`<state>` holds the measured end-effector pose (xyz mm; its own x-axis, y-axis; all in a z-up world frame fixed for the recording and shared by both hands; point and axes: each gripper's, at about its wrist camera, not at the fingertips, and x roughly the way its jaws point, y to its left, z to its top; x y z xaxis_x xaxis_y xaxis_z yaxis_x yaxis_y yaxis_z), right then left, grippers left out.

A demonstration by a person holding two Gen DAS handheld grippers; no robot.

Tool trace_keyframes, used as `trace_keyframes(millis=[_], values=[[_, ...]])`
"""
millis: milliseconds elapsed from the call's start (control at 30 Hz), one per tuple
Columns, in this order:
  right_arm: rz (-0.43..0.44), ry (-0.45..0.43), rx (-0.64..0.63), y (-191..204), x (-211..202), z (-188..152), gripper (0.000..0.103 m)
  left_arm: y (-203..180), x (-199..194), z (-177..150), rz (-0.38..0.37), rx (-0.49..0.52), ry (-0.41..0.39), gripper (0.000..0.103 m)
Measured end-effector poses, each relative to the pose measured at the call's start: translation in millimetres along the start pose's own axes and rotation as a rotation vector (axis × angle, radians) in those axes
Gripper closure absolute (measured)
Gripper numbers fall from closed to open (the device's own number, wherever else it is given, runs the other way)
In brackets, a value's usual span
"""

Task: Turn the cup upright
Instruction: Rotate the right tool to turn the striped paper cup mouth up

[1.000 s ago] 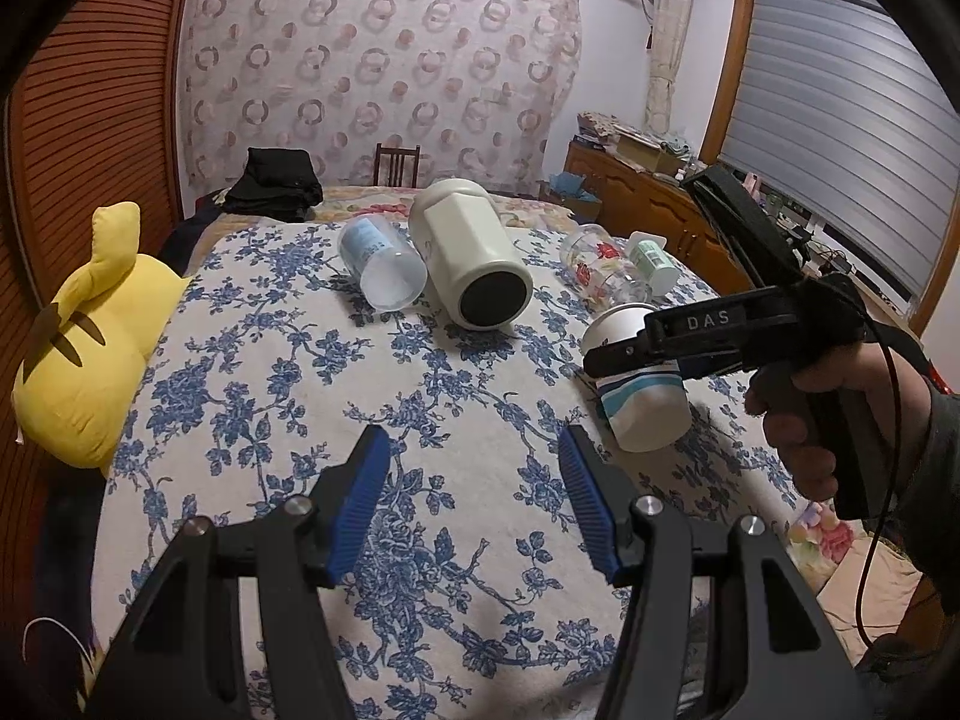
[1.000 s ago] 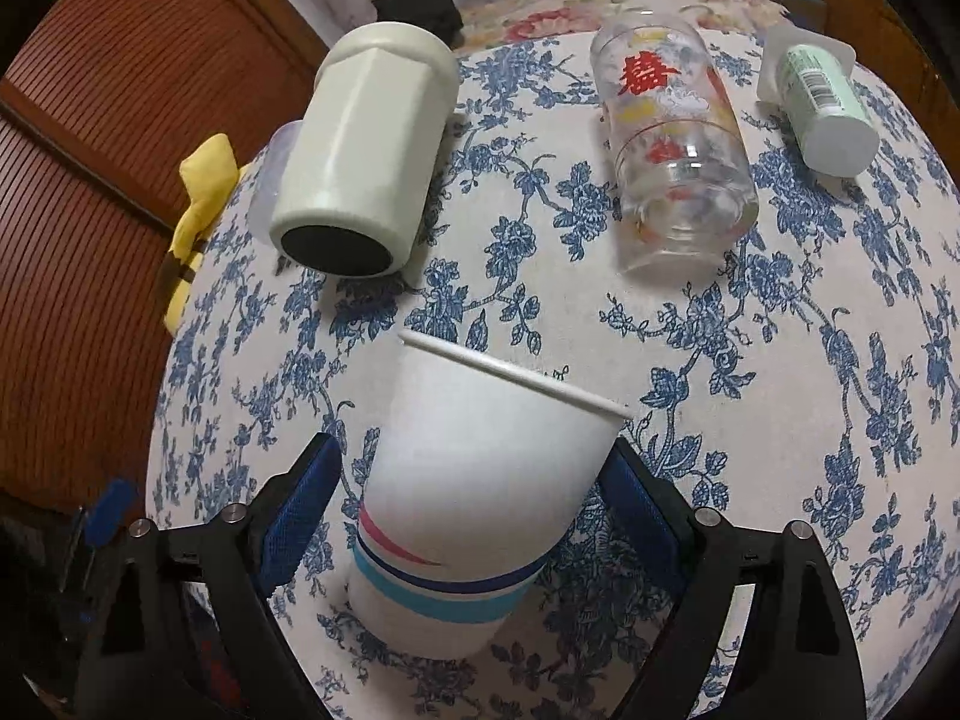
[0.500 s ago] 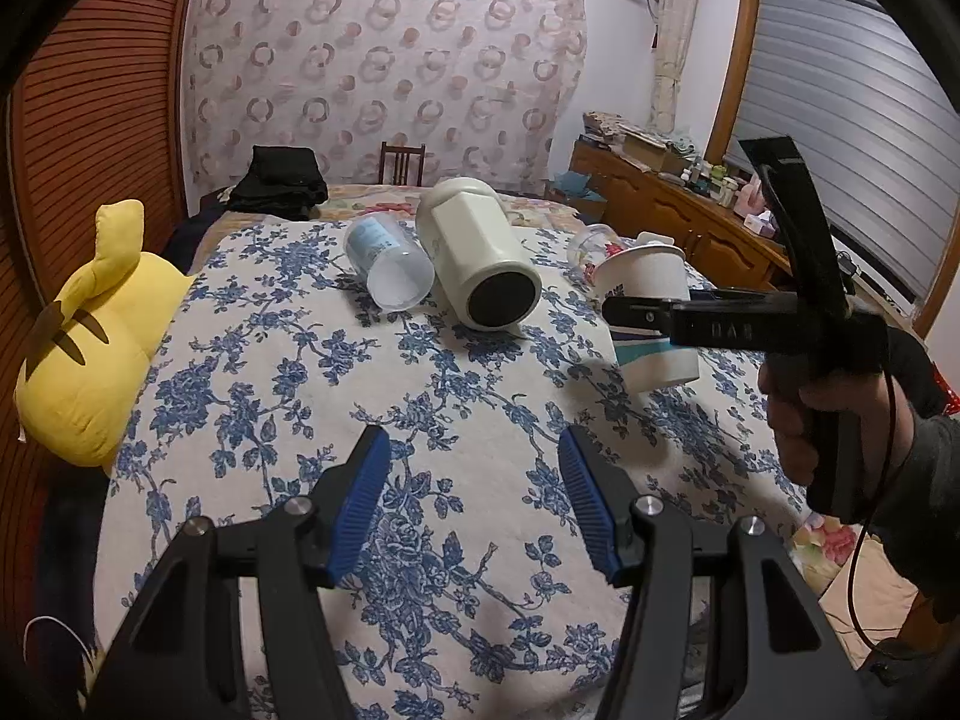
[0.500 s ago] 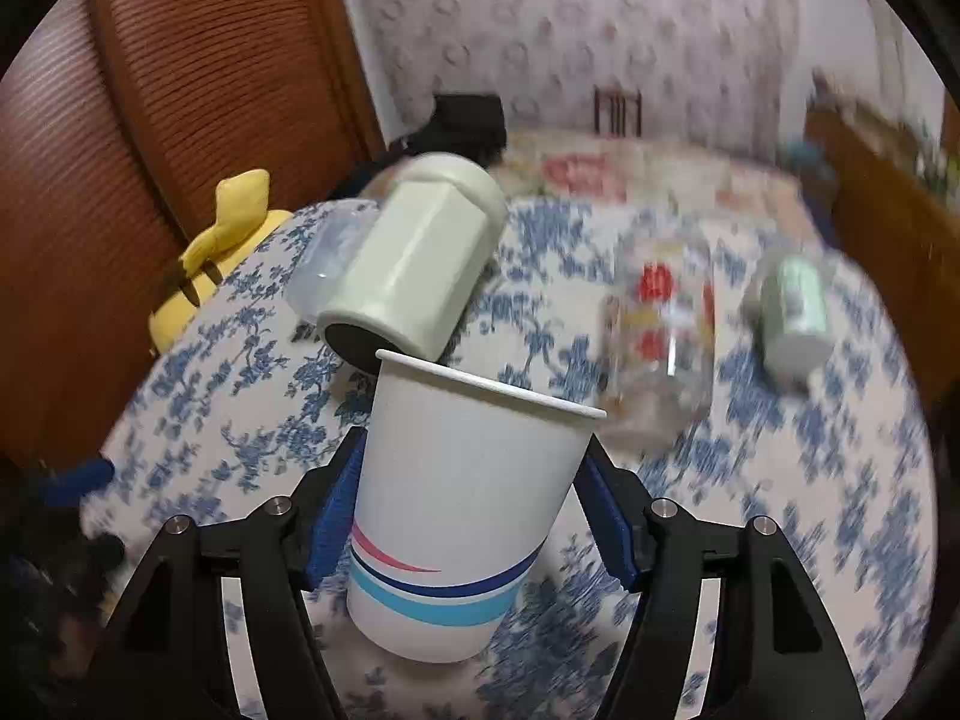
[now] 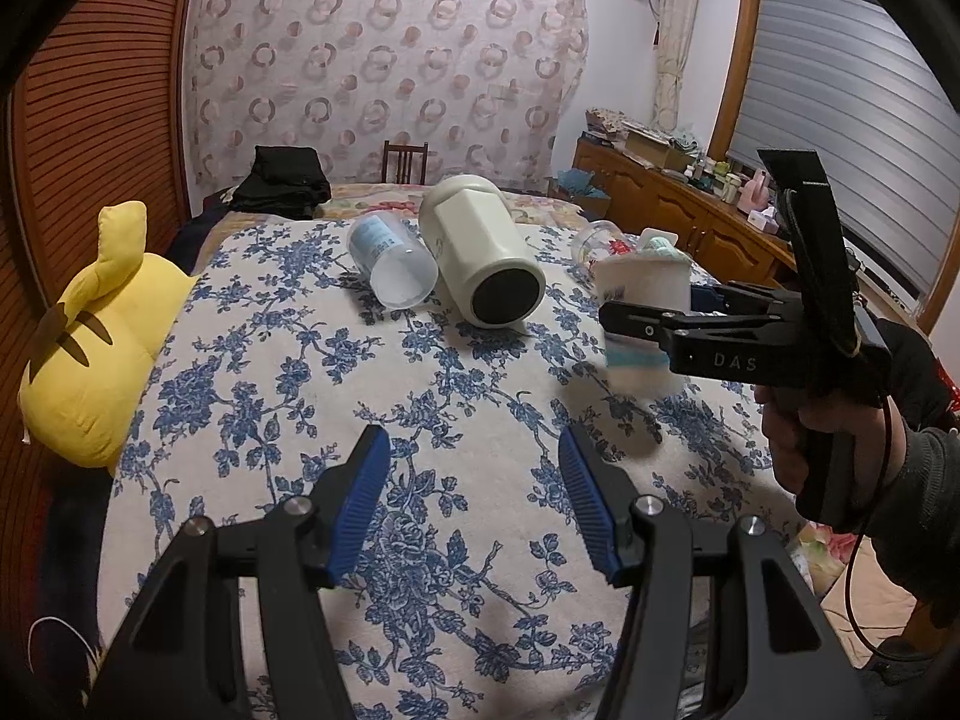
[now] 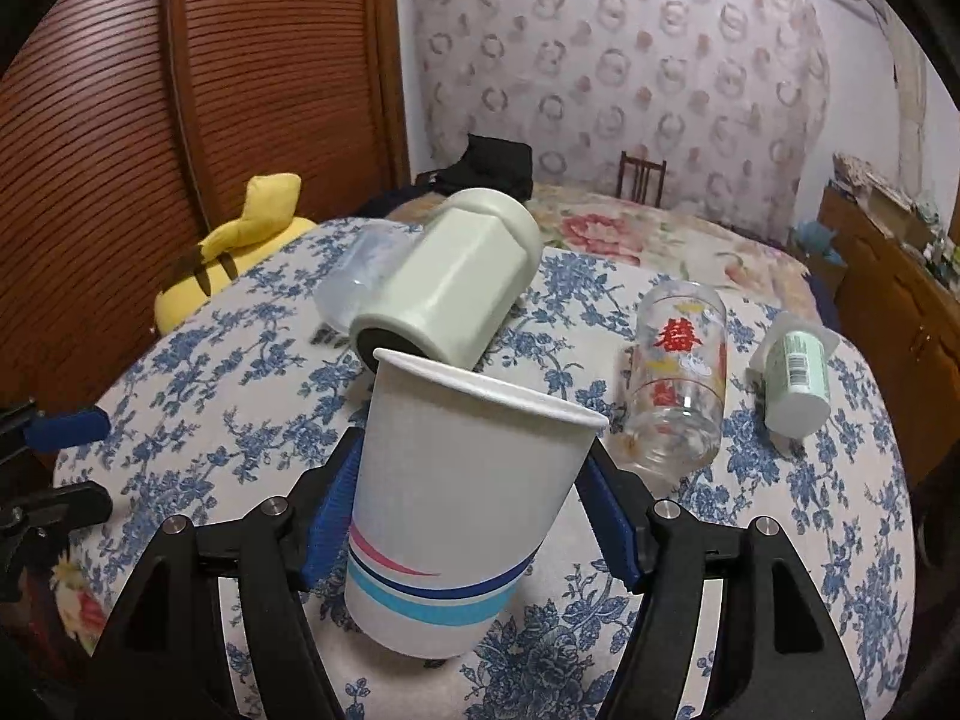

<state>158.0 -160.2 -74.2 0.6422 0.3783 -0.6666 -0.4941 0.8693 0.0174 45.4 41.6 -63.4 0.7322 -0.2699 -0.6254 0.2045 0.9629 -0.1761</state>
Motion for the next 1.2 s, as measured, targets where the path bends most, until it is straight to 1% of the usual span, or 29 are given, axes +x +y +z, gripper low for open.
trace_keyframes(millis=[100,200,267,333,367,400,433,500,533,567,600,633,700,733,833,867,933,1000,1067,1100,1133,1167,1200], values=[[0.011,-0.001,-0.003,1.2,1.2,-2.1,0.032,0.0,0.2,0.0,0.002,0.0,0.001,0.046],[0.006,0.018,0.005,0.7,4.1,-5.5,0.032,-0.2,-0.7,-0.2,0.002,-0.001,-0.001,0.046],[0.017,0.008,0.009,0.8,2.1,-6.8,0.033,0.2,-0.3,-0.2,0.004,-0.003,-0.002,0.046],[0.025,0.01,-0.001,2.2,1.2,-6.0,0.059,0.8,-0.6,0.0,0.006,-0.003,-0.002,0.046],[0.028,0.024,0.002,1.7,3.0,-5.1,0.065,0.2,-0.1,0.4,0.007,-0.003,-0.002,0.046],[0.038,0.038,0.014,0.3,4.5,-3.5,0.068,0.1,-0.9,0.5,0.007,-0.001,-0.003,0.046],[0.043,0.049,0.027,-1.6,4.5,-1.0,0.069,-0.1,-1.7,0.8,0.007,0.0,-0.005,0.046],[0.054,0.064,0.047,-4.8,2.7,2.6,0.069,-0.1,-3.0,0.9,0.007,-0.001,-0.01,0.046],[0.061,0.08,0.052,-6.4,2.7,5.8,0.065,0.4,-3.4,1.1,0.006,-0.002,-0.012,0.046],[0.064,0.091,0.057,-7.5,2.9,7.8,0.059,0.2,-3.7,1.8,0.006,-0.004,-0.013,0.046],[0.065,0.099,0.058,-8.6,3.1,11.6,0.048,0.7,-3.7,1.6,0.006,-0.005,-0.014,0.046],[0.059,0.109,0.049,-8.8,4.5,16.3,0.042,1.1,-3.6,1.2,0.006,-0.006,-0.014,0.046],[0.056,0.147,0.037,-9.4,11.7,24.6,0.034,1.8,-3.0,0.2,0.007,-0.008,-0.012,0.046],[0.062,0.195,0.037,-8.8,20.8,30.9,0.033,2.1,-2.7,0.3,0.007,-0.008,-0.01,0.046],[0.063,0.3,0.064,-12.6,43.6,40.3,0.033,3.1,-3.2,0.1,0.01,-0.007,-0.008,0.046],[0.071,0.357,0.088,-15.7,54.8,42.2,0.033,3.6,-3.7,0.2,0.009,-0.007,-0.009,0.045],[0.072,0.419,0.146,-23.8,69.8,45.7,0.033,3.9,-4.0,0.2,0.009,-0.005,-0.011,0.046],[0.079,0.468,0.154,-25.1,80.5,47.2,0.033,3.7,-4.0,0.8,0.007,-0.003,-0.011,0.046],[0.075,0.485,0.164,-27.0,84.1,49.0,0.033,3.7,-4.3,1.4,0.006,0.0,-0.01,0.046],[0.073,0.483,0.164,-27.2,82.9,49.5,0.036,3.5,-4.5,1.7,0.005,0.002,-0.01,0.046],[0.084,0.468,0.157,-26.0,79.4,50.3,0.041,3.1,-4.6,2.1,0.005,0.002,-0.011,0.046],[0.09,0.449,0.15,-25.4,75.6,51.2,0.042,2.3,-5.0,2.5,0.005,0.003,-0.011,0.046],[0.1,0.409,0.138,-24.0,67.4,51.2,0.042,2.3,-4.8,2.7,0.005,0.003,-0.012,0.046]])
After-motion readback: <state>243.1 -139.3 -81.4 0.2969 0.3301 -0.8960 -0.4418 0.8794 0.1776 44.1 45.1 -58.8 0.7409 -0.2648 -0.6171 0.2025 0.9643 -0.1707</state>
